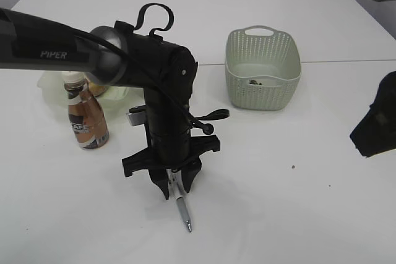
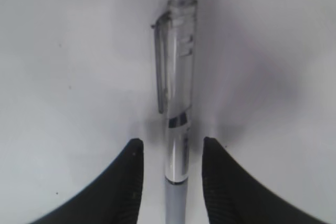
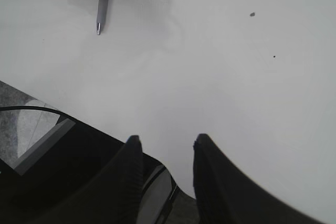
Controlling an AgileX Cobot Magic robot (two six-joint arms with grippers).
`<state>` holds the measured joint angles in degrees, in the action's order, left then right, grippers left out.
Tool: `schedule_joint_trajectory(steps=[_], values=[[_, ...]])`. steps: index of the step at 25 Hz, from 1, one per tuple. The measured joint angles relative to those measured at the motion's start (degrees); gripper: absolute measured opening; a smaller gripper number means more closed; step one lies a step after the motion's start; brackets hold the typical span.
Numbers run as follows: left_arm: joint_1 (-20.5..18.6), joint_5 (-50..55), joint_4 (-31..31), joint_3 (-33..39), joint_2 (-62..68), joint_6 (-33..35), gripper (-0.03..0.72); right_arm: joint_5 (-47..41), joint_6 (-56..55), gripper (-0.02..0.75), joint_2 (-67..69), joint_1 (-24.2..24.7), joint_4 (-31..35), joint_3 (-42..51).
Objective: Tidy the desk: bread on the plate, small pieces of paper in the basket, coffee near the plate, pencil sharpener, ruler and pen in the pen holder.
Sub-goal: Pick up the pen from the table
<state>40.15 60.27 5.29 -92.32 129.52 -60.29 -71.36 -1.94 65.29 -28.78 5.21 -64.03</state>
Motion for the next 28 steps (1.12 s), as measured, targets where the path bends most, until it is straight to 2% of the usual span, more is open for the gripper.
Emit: schedule_joint_trajectory(steps=[28], values=[[-1.0,0.0,0.5,0.0,0.2,3.3,0.284,0.0,0.0,0.246,0.0,0.0,0.5,0.0]])
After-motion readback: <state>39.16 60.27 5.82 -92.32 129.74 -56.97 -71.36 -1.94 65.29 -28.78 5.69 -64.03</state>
